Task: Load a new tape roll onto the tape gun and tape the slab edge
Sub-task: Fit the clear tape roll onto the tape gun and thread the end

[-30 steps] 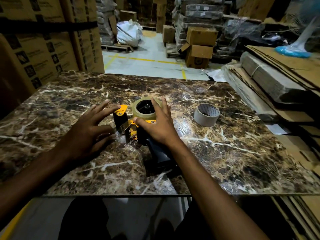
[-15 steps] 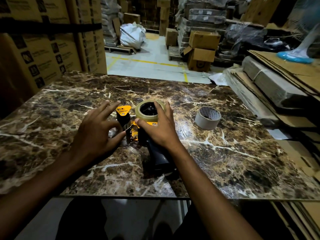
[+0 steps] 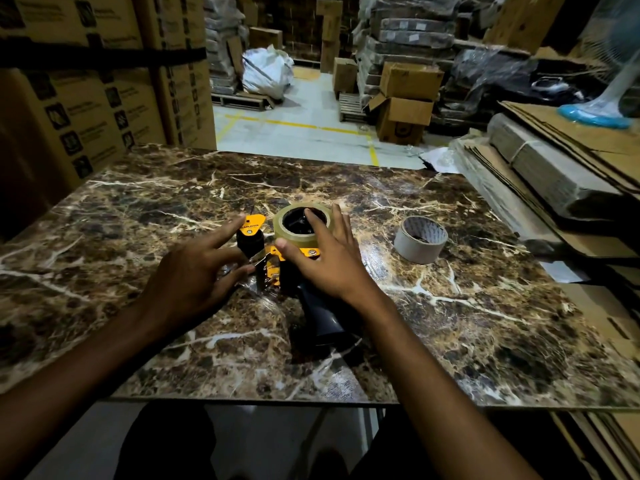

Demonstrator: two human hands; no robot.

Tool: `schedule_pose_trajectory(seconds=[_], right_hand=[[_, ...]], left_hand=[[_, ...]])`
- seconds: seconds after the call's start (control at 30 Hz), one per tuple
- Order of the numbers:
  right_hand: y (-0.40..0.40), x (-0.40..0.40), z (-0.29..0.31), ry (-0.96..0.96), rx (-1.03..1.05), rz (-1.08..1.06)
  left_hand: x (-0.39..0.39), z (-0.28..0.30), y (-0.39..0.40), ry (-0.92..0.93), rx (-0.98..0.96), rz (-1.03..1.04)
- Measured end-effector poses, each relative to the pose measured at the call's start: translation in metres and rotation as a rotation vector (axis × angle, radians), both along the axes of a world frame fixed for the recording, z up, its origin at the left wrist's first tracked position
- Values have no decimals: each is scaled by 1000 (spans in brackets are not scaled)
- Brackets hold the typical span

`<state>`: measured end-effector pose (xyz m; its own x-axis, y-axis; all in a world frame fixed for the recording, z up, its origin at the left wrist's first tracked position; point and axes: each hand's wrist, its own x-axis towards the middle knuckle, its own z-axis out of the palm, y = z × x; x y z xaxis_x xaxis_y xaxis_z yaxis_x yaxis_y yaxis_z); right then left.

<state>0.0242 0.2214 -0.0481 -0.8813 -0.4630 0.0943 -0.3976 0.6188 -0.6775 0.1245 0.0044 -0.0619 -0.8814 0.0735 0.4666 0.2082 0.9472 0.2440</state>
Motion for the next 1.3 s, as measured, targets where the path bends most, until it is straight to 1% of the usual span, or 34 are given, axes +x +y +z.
schedule_pose_trajectory(seconds=[0.2, 0.47, 0.53, 0.6, 0.67, 0.73, 0.87, 1.03, 1.17, 1.3], right_hand=[[18, -4, -5, -19, 17, 77], [18, -4, -5, -75, -66, 73], [16, -3, -5, -83, -66, 73], [15, -3, -4, -79, -59, 72], [14, -3, -4, -82, -60, 66], [13, -3, -4, -89, -61, 64], [12, -5, -5, -75, -53, 51], [7, -6, -3, -47, 1, 57], [6, -5, -3, -54, -20, 48], [6, -4, -3, -53, -34, 39]], left_hand=[[-2, -3, -4, 0, 36, -11], [-2, -2, -11, -34, 180, -38], [-3, -3, -16, -40, 211, -72], [-6, -3, -24, -64, 236, -153], [-9, 0, -34, -109, 273, -234], [-11, 2, -42, -152, 289, -268], [-12, 6, -51, -205, 284, -302], [-8, 10, -57, -208, 316, -312], [-8, 9, -52, -162, 263, -313], [-7, 7, -64, -191, 237, -335]])
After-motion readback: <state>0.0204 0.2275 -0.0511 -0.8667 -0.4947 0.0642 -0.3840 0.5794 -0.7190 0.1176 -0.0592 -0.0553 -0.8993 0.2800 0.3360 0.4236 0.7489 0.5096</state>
